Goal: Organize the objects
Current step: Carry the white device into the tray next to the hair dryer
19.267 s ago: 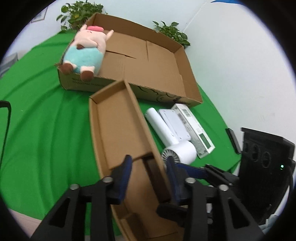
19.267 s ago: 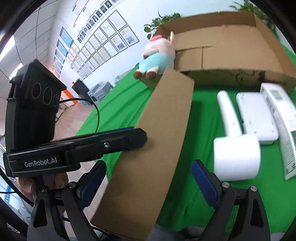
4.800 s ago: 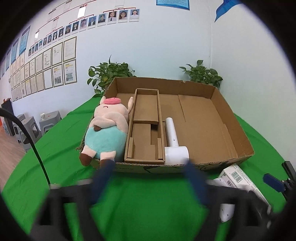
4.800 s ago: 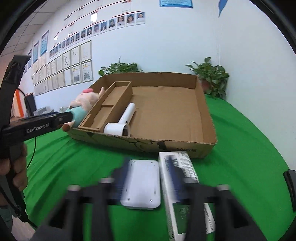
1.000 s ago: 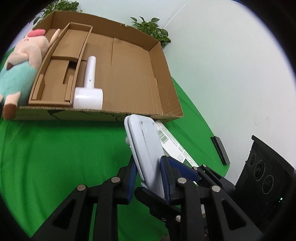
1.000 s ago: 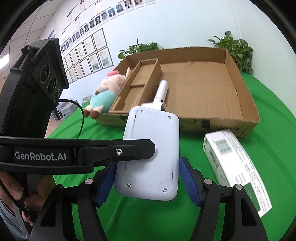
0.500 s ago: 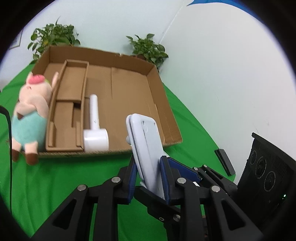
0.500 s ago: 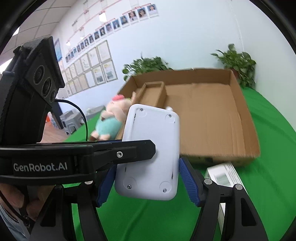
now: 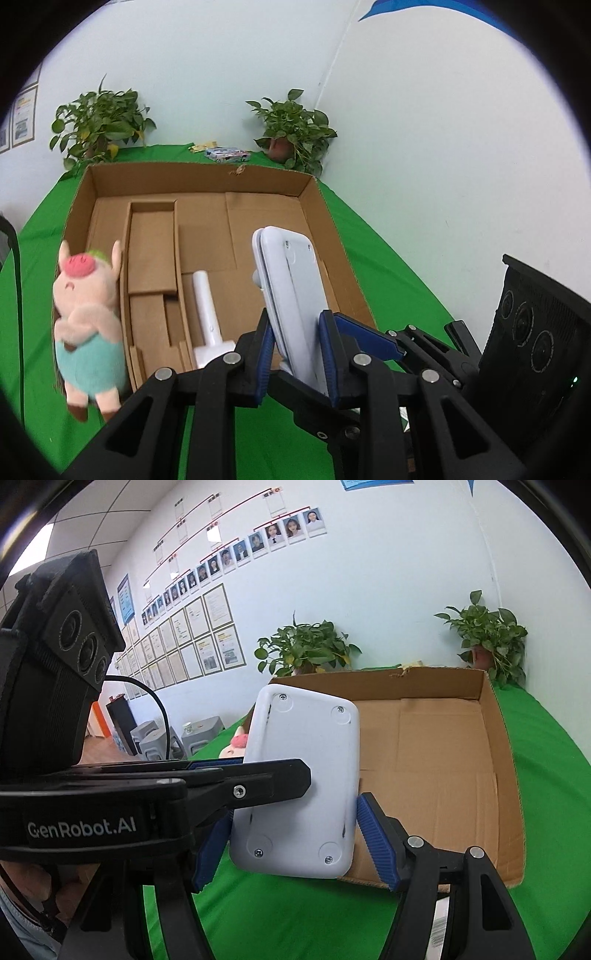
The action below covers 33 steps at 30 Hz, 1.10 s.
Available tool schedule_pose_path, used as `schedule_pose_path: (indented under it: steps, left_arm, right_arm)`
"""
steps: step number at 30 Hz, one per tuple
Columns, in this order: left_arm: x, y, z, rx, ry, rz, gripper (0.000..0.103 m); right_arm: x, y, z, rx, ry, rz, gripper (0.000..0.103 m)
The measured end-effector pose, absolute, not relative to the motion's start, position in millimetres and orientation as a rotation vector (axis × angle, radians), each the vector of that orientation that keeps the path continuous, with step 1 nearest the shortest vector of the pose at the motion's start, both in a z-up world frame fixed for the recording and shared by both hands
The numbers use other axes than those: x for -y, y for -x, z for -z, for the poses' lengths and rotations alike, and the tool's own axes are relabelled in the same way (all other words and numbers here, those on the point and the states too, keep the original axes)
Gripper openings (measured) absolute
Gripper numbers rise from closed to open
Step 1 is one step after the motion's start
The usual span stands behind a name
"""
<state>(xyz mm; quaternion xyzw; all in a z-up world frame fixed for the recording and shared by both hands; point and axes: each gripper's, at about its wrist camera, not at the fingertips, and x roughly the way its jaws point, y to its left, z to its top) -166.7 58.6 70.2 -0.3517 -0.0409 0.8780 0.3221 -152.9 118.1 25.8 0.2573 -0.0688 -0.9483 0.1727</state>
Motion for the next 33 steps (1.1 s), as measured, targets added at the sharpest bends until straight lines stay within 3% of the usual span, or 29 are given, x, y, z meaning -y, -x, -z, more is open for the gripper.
schedule_pose_path:
  steps: [13, 33]
  left_arm:
    - [-77.8, 212.5, -69.6, 0.086, 0.956, -2.269, 0.022]
    - [-105.4, 264.8, 51.2, 0.106, 1.267, -2.143, 0.022]
  right_arm:
    - [-154.3, 223.9, -44.8, 0.248, -0.82, 2.668, 0.065]
    - [-182.3, 293.9, 92.0, 0.411, -1.233, 2.528, 0.065]
